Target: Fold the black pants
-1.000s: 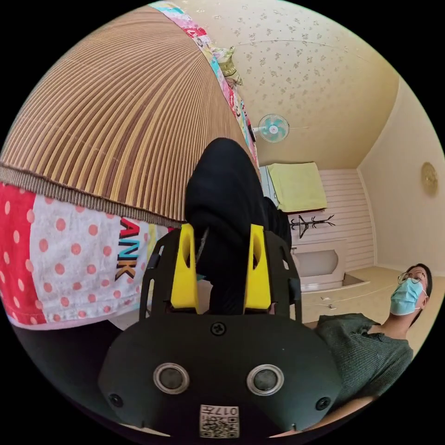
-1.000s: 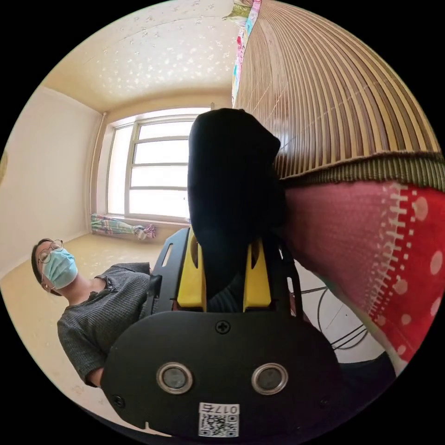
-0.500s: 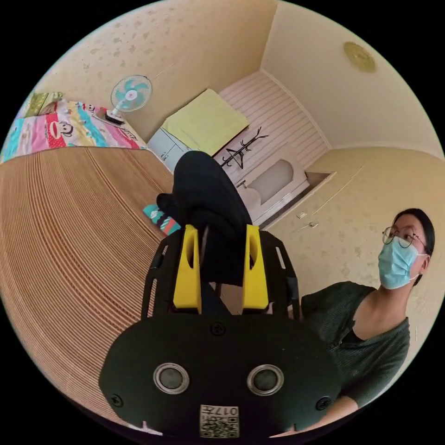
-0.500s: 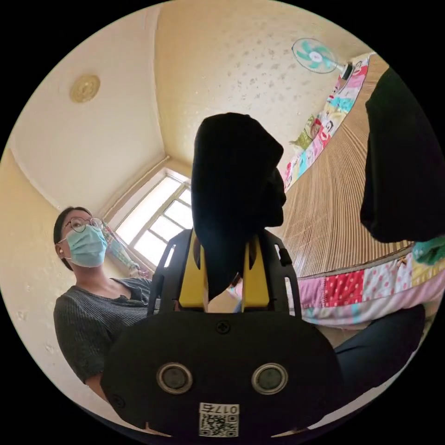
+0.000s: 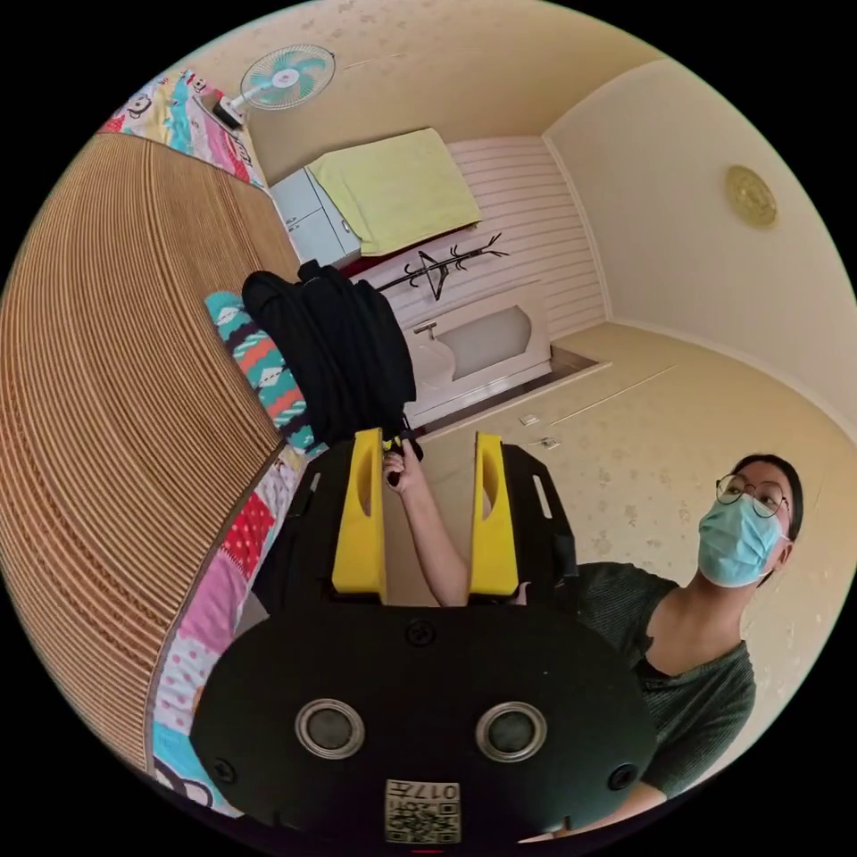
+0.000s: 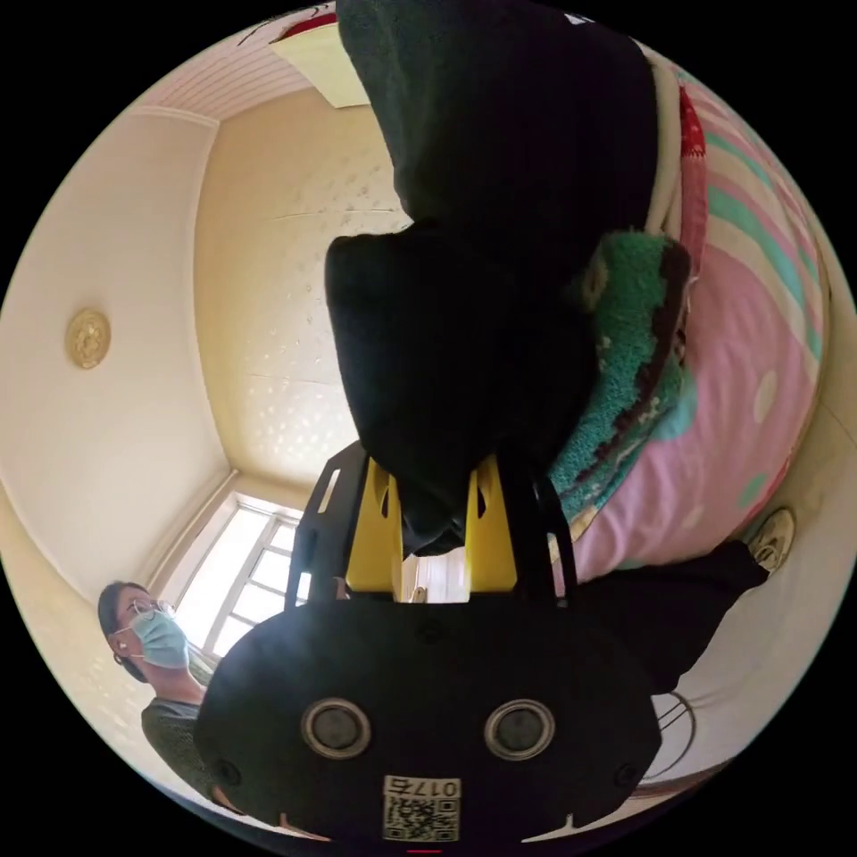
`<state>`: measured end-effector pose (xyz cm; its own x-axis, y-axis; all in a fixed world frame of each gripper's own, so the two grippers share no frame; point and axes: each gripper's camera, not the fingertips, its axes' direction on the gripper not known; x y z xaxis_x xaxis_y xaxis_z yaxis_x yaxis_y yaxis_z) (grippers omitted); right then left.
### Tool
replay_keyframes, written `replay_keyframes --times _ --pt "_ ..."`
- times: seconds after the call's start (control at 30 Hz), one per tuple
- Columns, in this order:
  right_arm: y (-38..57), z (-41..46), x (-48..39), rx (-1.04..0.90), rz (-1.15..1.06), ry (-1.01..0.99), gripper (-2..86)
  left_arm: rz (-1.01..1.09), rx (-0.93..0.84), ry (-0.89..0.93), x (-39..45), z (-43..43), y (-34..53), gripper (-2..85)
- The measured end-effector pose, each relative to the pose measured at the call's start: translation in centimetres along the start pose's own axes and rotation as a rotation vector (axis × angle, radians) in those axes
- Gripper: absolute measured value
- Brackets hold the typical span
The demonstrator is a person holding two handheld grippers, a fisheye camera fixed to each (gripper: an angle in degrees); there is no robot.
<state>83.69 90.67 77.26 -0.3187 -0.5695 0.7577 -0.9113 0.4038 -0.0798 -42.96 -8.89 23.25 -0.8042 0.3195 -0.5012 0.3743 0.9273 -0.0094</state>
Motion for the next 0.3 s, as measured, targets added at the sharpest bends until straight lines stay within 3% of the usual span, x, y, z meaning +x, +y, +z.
replay_keyframes --times 0.13,0.23,0.3 --pt "2.4 1.4 -3.3 0.024 -0.063 0.104 14.0 -0.054 0.096 -0.200 -2.6 -7.7 6.8 12.3" --pt "7.3 0.7 -3.8 0.149 -0.085 0.109 11.3 -0.079 0.232 -0.554 -2.5 -15.5 13.5 4.7" --pt "10.1 -0.4 -3.0 0.194 -0.122 0.066 7.2 -0.202 0.376 -0.844 -1.8 -22.5 18.8 2.3"
